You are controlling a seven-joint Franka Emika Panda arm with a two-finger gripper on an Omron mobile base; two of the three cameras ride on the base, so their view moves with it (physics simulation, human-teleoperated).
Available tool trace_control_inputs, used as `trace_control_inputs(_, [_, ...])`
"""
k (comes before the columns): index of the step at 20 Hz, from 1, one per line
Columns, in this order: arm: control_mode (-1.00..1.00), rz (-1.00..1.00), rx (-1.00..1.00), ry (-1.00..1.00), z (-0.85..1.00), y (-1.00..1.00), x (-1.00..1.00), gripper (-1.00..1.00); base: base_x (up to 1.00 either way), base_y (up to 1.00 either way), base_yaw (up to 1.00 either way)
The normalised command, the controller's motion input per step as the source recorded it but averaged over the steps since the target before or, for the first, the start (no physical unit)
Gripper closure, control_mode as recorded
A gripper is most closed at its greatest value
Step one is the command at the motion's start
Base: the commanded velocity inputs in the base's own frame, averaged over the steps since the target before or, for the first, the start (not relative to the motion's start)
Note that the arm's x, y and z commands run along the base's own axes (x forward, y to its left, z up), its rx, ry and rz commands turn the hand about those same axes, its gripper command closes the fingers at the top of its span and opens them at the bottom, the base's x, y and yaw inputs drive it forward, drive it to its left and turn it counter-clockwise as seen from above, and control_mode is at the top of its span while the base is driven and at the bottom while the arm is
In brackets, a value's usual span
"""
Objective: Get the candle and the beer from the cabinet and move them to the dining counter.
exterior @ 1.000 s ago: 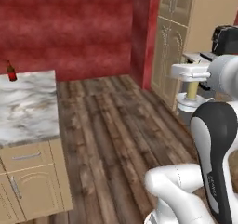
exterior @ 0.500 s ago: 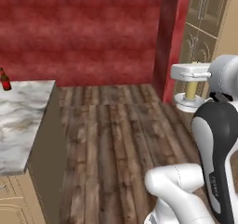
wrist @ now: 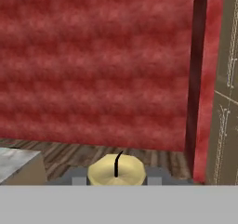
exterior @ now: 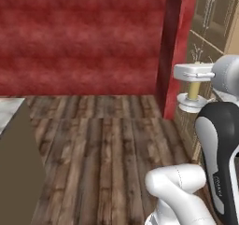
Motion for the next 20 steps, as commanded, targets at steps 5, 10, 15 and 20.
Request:
trace_control_inputs(5, [1.00,0.00,0.00,0.00,0.00,0.00,0.00,1.00,1.00,-0.53,0.30])
trace_control_inputs(10, [1.00,0.00,0.00,0.00,0.00,0.00,0.00,1.00,1.00,-0.38,0.24])
trace_control_inputs(15, [1.00,0.00,0.00,0.00,0.00,0.00,0.00,1.00,1.00,-0.33,0.23])
trace_control_inputs(20, [1.00,0.00,0.00,0.00,0.00,0.00,0.00,1.00,1.00,-0.54,0.24])
